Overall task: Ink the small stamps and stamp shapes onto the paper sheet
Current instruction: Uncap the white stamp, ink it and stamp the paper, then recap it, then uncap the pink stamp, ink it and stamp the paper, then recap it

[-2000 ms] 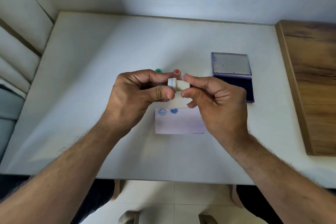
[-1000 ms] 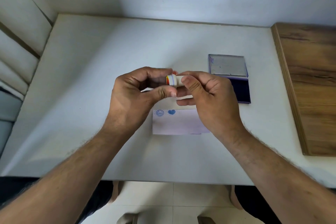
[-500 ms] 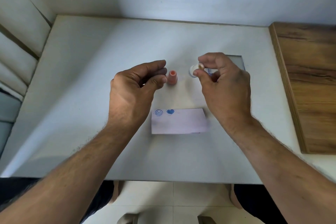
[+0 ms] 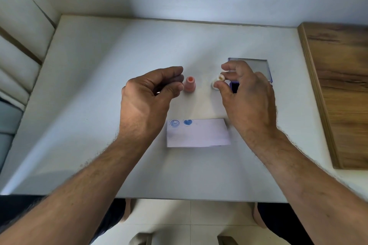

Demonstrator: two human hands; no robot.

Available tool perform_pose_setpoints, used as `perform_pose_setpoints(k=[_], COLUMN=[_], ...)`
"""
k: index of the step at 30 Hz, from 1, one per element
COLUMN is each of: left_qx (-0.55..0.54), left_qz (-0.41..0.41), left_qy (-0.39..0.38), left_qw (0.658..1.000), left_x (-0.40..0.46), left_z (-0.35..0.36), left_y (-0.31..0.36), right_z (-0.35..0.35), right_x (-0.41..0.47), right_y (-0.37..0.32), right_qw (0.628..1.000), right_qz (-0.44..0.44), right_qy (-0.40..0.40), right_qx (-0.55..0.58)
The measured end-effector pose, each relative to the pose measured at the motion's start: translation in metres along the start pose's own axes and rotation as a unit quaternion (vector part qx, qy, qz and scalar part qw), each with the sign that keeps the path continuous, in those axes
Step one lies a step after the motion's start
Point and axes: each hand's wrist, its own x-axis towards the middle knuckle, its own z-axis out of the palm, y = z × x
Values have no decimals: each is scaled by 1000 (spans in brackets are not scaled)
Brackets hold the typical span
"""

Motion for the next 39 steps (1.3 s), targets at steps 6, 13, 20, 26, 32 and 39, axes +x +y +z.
perform_pose_setpoints(k=[6, 13, 20, 26, 32, 39], left_qx=[-1, -4, -12, -12, -5, -3], left_qz=[-4, 4, 7, 9, 15, 79], left_qy=[0, 3, -1, 2, -1, -38], left_qw=[1000, 1000, 1000, 1000, 1000, 996], left_x=[1, 1, 1, 1, 2, 0], left_z=[0, -1, 1, 2, 2, 2], left_y=[-1, -2, -2, -3, -5, -1], right_z=[2, 12, 12, 9, 5, -6], right_x=[-4, -16, -15, -14, -14, 2], right_y=[-5, -15, -11, -9, -16, -26], right_qw=[990, 953, 960, 974, 992, 830], right_qz=[-126, -246, -223, -217, -68, 235], right_qy=[30, -79, -102, -44, -64, -179], right_qx=[-47, -156, -133, -57, 79, 473])
